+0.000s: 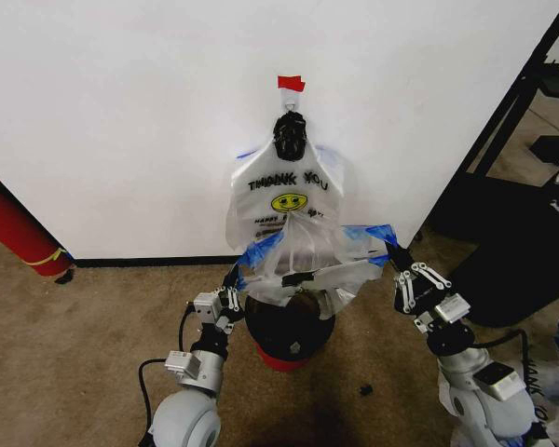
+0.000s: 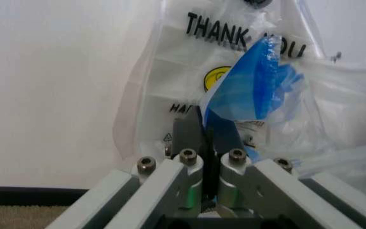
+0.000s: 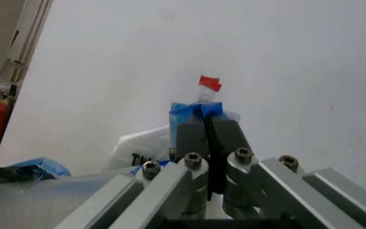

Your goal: Pick up the garbage bag from the wall and place it over the trash bin.

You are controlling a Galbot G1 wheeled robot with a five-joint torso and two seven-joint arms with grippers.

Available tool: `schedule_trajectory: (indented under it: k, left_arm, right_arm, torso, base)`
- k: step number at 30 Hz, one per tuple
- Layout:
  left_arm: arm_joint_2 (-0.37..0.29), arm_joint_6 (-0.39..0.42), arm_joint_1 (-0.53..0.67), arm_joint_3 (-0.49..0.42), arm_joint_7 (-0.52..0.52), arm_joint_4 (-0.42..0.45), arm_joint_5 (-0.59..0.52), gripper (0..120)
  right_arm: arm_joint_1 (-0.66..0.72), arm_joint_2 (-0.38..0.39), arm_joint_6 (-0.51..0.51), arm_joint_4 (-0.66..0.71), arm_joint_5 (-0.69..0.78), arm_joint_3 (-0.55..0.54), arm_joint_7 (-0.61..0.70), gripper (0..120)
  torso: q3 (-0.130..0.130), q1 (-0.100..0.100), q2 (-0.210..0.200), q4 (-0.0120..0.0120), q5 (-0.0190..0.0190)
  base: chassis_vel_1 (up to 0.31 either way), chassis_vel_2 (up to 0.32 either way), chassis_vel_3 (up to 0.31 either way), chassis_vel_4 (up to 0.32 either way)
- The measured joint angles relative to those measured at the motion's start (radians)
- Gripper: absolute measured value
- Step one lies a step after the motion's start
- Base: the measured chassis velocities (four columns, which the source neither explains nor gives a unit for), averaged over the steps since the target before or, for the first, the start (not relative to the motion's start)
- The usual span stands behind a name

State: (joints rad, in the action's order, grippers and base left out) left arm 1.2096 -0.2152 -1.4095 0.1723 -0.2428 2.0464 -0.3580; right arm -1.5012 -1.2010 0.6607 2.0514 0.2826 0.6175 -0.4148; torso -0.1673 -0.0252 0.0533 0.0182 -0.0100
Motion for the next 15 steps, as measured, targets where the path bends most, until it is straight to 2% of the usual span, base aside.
schedule_trajectory:
  k: [4,8,15]
  left_arm:
    - [0.004,0.001,-0.005,-0.003,0.001,0.001,0.003,0]
    - [0.011,0.002,-0.014,0.002,0.006,0.045,-0.004,0]
    - [0.024,0.002,-0.063,0.006,0.063,0.231,-0.106,0]
  right_arm:
    - [-0.006,-0.01,0.011,-0.008,0.0,0.0,-0.005,0]
    - [-0.007,-0.014,0.012,0.012,0.036,-0.001,-0.012,0]
    - [-0.008,-0.031,0.024,0.002,0.064,-0.011,-0.019,0]
  torso:
    - [0.0,0.0,0.0,-0.0001,0.0]
    - [0.0,0.0,0.0,-0.0001,-0.0001]
    - [0.0,0.0,0.0,-0.0001,0.0001]
  base:
    - [0.0,0.0,0.0,0.0]
    - [0.0,0.0,0.0,0.0]
    - [0.0,0.0,0.0,0.0]
